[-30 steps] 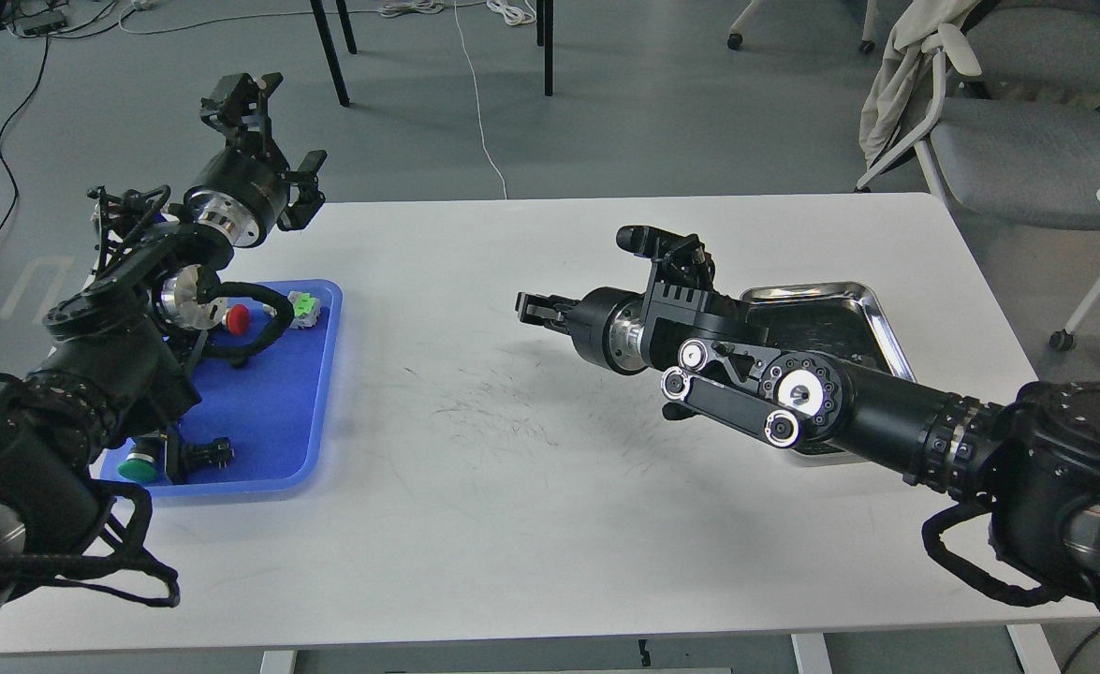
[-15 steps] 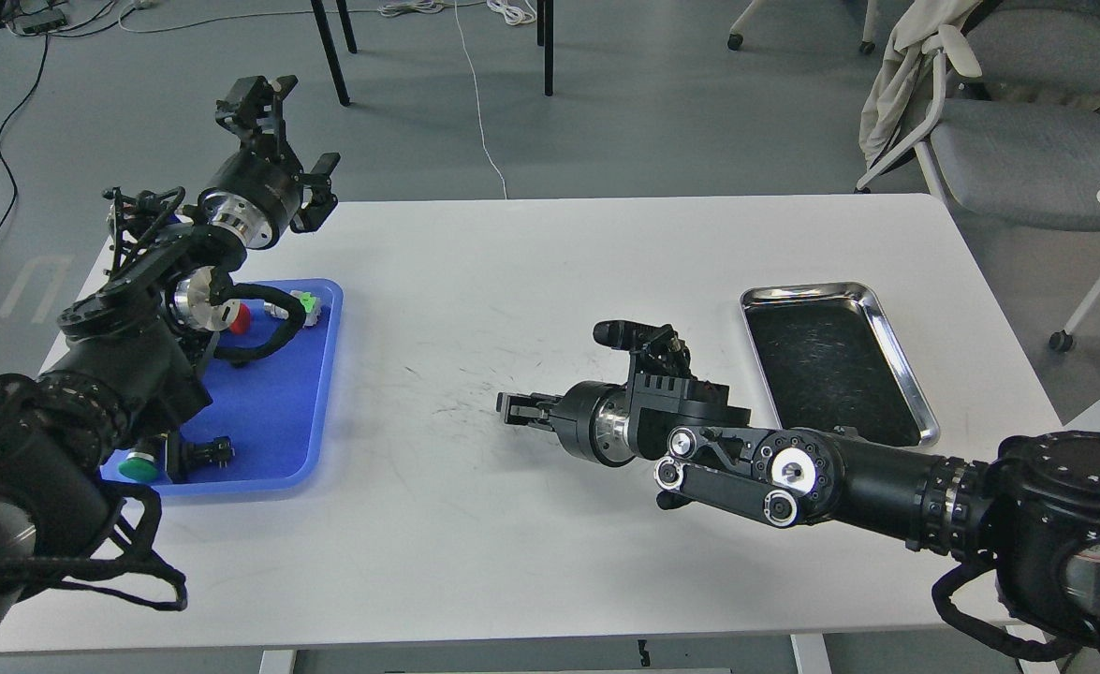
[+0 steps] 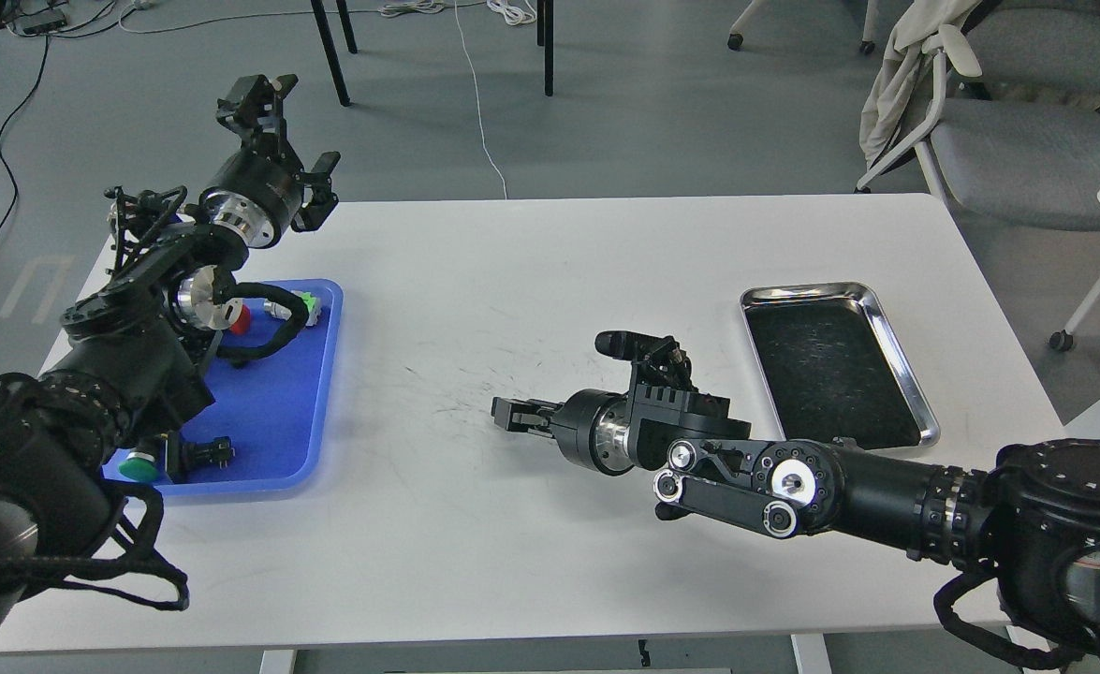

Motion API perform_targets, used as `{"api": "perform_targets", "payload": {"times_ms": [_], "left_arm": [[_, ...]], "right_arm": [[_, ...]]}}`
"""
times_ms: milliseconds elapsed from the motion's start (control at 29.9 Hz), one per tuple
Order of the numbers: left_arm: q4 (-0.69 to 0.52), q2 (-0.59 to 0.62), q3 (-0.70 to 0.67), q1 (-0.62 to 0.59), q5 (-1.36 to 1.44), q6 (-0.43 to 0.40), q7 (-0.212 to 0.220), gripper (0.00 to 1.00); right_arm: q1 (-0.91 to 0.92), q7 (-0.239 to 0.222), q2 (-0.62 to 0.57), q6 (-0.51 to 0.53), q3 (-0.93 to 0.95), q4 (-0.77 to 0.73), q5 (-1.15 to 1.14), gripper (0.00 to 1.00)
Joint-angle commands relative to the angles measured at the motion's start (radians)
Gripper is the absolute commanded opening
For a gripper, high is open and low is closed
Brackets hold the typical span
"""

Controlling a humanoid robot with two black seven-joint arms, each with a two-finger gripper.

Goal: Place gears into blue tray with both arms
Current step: 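Lower the gear and open the right gripper to set it on the table, then retract the right arm back beside the steel tray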

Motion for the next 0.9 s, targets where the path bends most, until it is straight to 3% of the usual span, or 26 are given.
{"api": "perform_targets", "payload": {"times_ms": [0, 134, 267, 468, 601, 869], "left_arm": [[0.000, 0.001, 0.000, 0.000, 0.000, 0.004, 0.000, 0.98], [0.000, 0.003, 0.003, 0.002, 0.000, 0.004, 0.000, 0.98], [0.000, 0.006, 0.018, 0.002, 0.001, 0.002, -0.001, 0.98], [0.000, 0.018, 0.066, -0.012, 0.003, 0.001, -0.001, 0.98], [-0.001, 0.017, 0.124, -0.037, 0.003, 0.001, -0.001, 0.98], [-0.004, -0.006, 0.294, -0.142, 0.026, 0.001, 0.003, 0.98]], "right_arm": [[0.003, 0.001, 0.000, -0.004, 0.002, 0.006, 0.001, 0.79], [0.012, 0.006, 0.000, -0.029, 0.043, 0.002, 0.003, 0.85], [0.018, 0.009, 0.000, -0.026, 0.214, -0.029, 0.008, 0.91], [0.026, 0.017, 0.000, -0.006, 0.474, -0.075, 0.049, 0.91], [0.024, 0.027, 0.000, 0.037, 0.603, -0.063, 0.240, 0.91], [-0.032, 0.037, -0.280, 0.152, 0.879, -0.072, 0.759, 0.92]]}}
